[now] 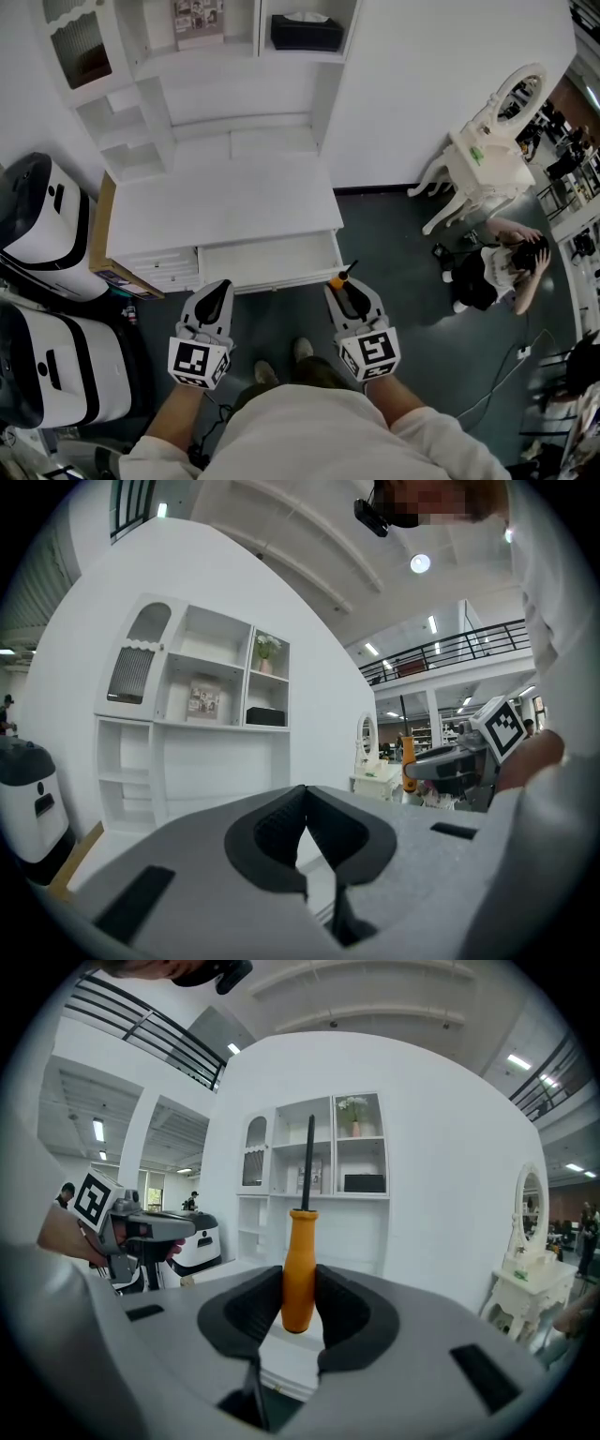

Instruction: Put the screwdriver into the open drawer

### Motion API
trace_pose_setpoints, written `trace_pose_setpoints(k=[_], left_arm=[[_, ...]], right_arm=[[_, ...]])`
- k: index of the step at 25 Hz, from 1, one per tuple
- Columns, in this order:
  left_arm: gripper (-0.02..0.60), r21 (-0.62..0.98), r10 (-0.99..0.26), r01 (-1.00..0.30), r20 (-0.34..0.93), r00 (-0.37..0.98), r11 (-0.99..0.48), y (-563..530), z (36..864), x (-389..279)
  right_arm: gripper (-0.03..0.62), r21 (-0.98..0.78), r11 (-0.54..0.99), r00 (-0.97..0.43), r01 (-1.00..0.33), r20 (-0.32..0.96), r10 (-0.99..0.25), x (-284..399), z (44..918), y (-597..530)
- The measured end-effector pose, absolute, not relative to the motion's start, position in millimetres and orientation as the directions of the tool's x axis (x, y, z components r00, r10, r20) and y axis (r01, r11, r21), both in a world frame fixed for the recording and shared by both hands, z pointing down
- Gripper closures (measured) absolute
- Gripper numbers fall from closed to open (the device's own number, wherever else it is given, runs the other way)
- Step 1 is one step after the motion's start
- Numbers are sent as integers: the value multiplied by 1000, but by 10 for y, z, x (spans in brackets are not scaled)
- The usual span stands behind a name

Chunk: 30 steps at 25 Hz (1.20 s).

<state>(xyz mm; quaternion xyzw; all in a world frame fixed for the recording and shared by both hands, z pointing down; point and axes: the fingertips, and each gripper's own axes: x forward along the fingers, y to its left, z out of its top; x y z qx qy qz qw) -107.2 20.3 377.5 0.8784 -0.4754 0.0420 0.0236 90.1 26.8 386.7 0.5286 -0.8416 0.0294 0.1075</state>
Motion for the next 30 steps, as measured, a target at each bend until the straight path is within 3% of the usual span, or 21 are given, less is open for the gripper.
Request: trace_pose_setpoints(k=[15,30], left_arm=[[577,-5,-875,-883,137,463,-468,-536,3933,-914],[577,24,-902,-923,200,382,-385,-885,4204,-1066]], right_arm=[[477,97,541,-497,-835,289,-818,1063,4270,-777],[479,292,707,-543,-645,475,-692,749,5121,-1621]])
